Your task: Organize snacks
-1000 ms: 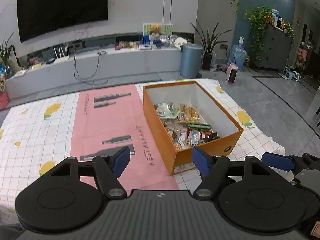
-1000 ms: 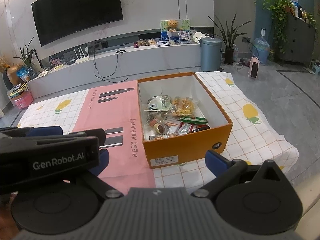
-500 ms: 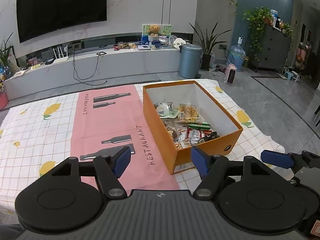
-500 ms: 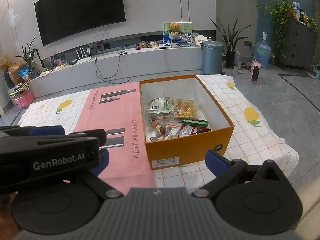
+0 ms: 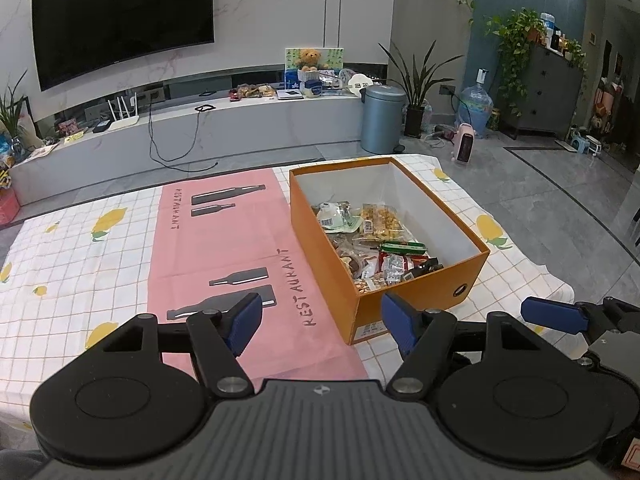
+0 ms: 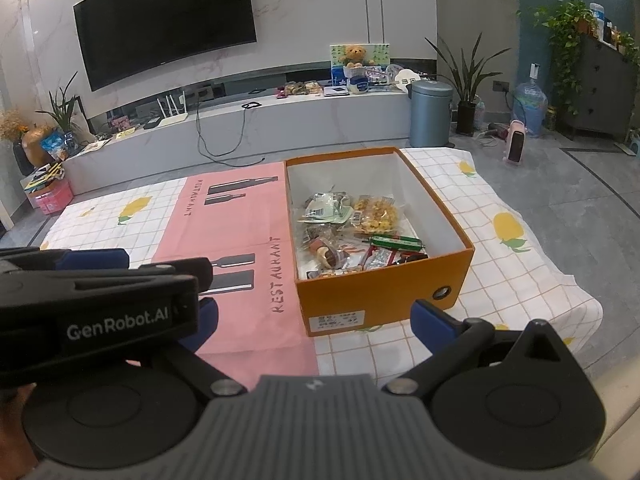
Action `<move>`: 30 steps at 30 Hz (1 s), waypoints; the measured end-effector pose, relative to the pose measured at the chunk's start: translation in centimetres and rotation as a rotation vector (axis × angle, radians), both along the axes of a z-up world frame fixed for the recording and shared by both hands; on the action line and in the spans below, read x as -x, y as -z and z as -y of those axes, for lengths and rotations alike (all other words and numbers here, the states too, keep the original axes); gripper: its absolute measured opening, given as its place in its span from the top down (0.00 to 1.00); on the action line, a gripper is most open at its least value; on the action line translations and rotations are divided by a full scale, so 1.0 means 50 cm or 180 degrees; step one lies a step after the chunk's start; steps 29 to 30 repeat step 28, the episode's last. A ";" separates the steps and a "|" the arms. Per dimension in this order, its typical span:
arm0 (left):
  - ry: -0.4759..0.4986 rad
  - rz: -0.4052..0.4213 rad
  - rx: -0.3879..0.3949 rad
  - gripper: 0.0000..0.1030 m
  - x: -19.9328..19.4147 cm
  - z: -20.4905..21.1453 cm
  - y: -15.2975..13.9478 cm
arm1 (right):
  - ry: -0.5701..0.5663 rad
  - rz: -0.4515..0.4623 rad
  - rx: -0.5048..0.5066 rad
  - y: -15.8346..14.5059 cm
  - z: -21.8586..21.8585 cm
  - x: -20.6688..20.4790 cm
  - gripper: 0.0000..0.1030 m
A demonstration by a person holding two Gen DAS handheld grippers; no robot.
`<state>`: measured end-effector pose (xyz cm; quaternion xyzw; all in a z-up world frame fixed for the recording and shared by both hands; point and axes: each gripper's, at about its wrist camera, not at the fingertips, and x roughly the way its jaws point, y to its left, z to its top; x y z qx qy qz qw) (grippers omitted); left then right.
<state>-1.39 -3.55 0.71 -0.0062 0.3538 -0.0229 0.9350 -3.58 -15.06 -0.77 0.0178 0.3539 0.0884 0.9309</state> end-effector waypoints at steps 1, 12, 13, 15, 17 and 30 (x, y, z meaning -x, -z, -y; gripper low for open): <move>-0.0002 -0.0001 -0.0001 0.22 0.001 0.001 0.000 | -0.0006 0.0000 -0.0009 0.000 0.000 0.001 0.03; -0.0007 0.0029 0.0005 0.23 0.015 0.001 -0.003 | -0.0028 0.0045 -0.0042 -0.001 0.002 0.015 0.03; -0.0011 0.0036 0.0003 0.23 0.017 0.001 -0.005 | -0.0030 0.0050 -0.0045 -0.001 0.003 0.017 0.03; -0.0017 0.0042 0.0006 0.23 0.020 0.002 -0.008 | -0.0028 0.0057 -0.0050 -0.002 0.003 0.020 0.03; -0.0025 0.0048 0.0016 0.23 0.023 0.003 -0.010 | -0.0025 0.0061 -0.0055 -0.002 0.003 0.021 0.03; -0.0039 0.0076 0.0018 0.23 0.039 0.002 -0.018 | -0.0043 0.0098 -0.0051 -0.006 -0.002 0.035 0.03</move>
